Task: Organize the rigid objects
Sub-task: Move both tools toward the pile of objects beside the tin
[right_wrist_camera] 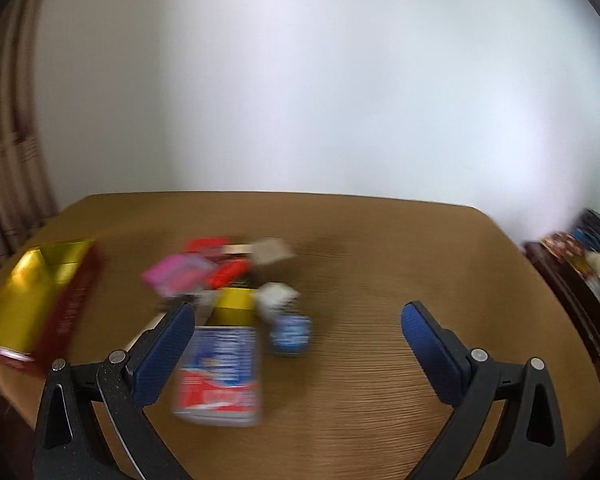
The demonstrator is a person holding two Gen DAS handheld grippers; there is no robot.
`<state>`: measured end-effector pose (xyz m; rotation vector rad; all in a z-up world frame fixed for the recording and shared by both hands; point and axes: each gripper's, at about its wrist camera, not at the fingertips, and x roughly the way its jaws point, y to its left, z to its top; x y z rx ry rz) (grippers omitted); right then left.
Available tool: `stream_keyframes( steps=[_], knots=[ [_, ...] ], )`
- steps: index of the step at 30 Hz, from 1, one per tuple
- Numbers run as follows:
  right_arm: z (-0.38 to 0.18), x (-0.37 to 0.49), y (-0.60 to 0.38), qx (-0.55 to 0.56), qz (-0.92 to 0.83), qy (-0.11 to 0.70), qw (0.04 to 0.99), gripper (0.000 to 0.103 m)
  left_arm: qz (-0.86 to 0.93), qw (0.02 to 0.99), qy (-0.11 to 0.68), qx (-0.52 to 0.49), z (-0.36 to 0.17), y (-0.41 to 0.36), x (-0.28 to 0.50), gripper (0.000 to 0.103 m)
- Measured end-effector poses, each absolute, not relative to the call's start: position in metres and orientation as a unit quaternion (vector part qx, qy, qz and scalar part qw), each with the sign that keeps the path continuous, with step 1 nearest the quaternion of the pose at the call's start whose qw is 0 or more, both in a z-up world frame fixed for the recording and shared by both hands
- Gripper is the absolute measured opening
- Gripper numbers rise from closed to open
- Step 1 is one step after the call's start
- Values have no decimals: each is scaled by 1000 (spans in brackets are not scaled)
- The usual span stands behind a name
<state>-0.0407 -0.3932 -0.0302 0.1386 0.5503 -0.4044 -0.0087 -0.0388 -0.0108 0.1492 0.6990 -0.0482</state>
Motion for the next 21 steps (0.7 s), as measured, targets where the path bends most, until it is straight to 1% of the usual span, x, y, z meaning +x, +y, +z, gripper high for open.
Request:
stream_keyframes(
  steps=[5,10,16,21],
  knots=[
    [-50,-45,-454,97,-262,284,917,102,-34,933,348,82,-13,-44,-10,91],
    [-68,-46,-499,94,-308,301,897,102,-51,931,349,96,-12,-57,-14,91],
    [-85,-44,-533,101,-325,322,883,102,-85,919,372,103,-13,-78,-16,91],
    [-88,-42,-543,116,-313,323,886,102,-116,906,390,113,-14,-105,-17,91]
  ],
)
